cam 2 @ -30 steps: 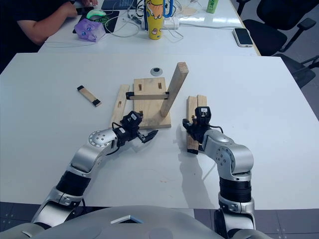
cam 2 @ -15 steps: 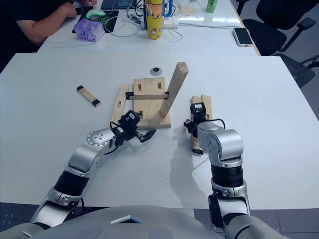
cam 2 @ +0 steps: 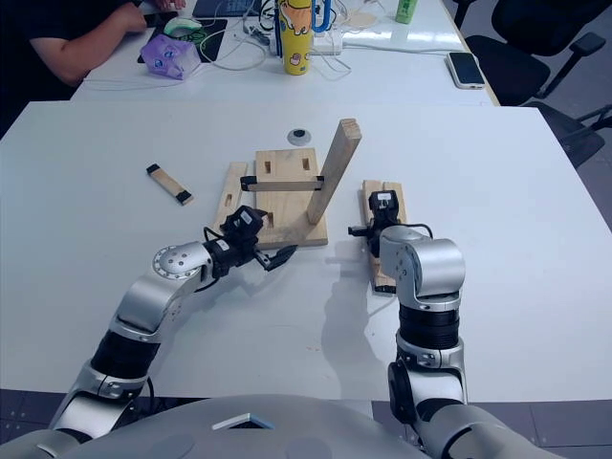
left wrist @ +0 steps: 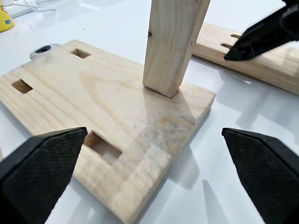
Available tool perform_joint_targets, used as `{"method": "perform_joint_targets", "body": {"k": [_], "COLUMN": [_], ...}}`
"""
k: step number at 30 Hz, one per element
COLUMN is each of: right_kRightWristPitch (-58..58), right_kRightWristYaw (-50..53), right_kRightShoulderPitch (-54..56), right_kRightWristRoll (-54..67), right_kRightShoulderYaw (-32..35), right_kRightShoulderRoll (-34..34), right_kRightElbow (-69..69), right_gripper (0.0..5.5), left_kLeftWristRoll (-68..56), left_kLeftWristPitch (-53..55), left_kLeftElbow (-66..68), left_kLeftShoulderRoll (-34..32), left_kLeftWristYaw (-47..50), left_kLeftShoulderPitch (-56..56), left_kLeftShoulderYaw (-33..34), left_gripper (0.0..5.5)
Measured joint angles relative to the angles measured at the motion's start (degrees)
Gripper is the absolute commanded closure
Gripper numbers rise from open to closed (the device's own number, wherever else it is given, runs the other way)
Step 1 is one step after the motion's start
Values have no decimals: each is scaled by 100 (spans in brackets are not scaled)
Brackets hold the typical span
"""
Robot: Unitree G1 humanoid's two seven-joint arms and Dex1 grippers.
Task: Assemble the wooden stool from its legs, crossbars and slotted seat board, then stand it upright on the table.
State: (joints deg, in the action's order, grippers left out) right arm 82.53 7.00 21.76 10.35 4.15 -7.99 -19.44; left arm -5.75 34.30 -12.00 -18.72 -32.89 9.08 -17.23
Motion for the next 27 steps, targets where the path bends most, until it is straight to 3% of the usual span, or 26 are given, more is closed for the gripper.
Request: {"method": "perform_joint_targets", "body": {"k": [7, 11, 21, 27], "right_kRightWristPitch": [-1368, -2911, -3022, -3559], "right_kRightWristYaw": [-104, -1091, -3385, -5271], "right_kRightShoulderPitch": [239, 141, -1634, -3163], "right_kRightWristRoll": [-46, 517, 1188, 2190], "right_kRightShoulderYaw": [604, 1105, 1339, 1381], "right_kRightShoulderRoll": [222, 172, -1936, -2300], "right_kRightElbow": [153, 349, -22, -663], "right_gripper": [491, 491, 492, 492], "left_kLeftWristRoll": [-353, -563, -1026, -1322], "left_kLeftWristPitch": [282, 416, 609, 677], "left_kLeftElbow": [-314, -435, -880, -1080], "left_kLeftShoulderRoll": [-85, -109, 28, 225], "left_kLeftWristYaw": [-409, -544, -312, -30], "left_kLeftShoulderPitch": [-252, -312, -817, -1152], "left_kLeftShoulderYaw": [-245, -232, 46, 248], "left_gripper": [10, 10, 10, 10]}}
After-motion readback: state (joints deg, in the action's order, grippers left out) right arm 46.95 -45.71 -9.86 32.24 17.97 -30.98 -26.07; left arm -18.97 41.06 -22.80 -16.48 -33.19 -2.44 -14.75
